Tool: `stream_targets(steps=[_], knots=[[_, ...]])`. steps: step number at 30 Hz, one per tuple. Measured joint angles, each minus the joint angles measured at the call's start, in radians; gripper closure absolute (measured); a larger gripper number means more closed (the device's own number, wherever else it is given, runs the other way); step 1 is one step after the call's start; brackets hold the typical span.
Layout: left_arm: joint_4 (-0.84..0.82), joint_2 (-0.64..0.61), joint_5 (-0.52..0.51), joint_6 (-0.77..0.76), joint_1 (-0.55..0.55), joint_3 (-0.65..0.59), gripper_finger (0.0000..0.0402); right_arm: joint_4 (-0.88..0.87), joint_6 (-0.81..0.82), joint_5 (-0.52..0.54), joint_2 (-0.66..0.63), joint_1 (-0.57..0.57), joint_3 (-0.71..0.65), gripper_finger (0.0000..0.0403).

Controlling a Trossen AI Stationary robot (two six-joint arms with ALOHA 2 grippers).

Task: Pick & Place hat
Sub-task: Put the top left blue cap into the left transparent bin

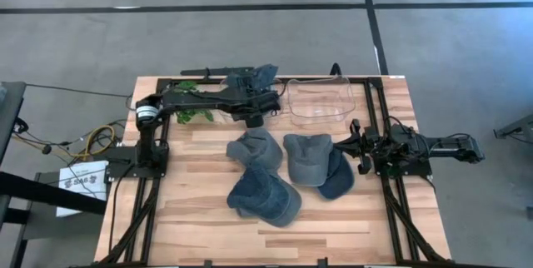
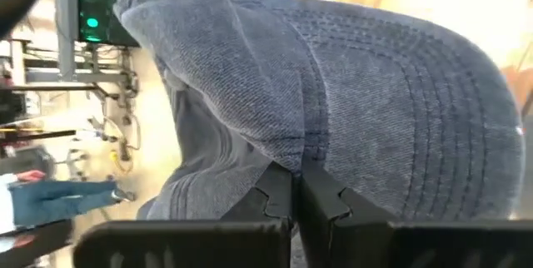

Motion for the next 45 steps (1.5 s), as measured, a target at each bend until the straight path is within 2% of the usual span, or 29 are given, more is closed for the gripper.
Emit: stream_targets(steps=[7,11,15,22,27,34,38,45], knots=[[0.134,-0.049,0.023,0.06,0.005,-0.156,0.0397,0.0,0.0,0.001,0.0,0.0,0.0,0.0403],[0.146,-0.053,0.022,0.088,0.004,-0.145,0.0378,0.0,0.0,0.0,0.0,0.0,0.0,0.0403],[0.205,-0.053,-0.055,0.144,0.004,-0.126,0.0369,0.0,0.0,0.0,0.0,0.0,0.0,0.0403],[0.259,-0.075,-0.099,0.193,0.01,-0.116,0.0388,0.0,0.0,0.0,0.0,0.0,0.0,0.0403],[0.258,-0.075,-0.083,0.23,0.011,-0.133,0.0399,0.0,0.0,0.0,0.0,0.0,0.0,0.0403],[0.249,-0.077,-0.075,0.21,0.011,-0.136,0.0375,0.0,0.0,0.0,0.0,0.0,0.0,0.0403],[0.237,-0.122,-0.025,0.177,0.011,-0.137,0.0354,0.0,0.0,0.0,0.0,0.0,0.0,0.0403],[0.218,-0.279,0.203,0.037,0.021,-0.137,0.0305,0.0,0.0,0.0,0.0,0.0,0.0,0.0403]])
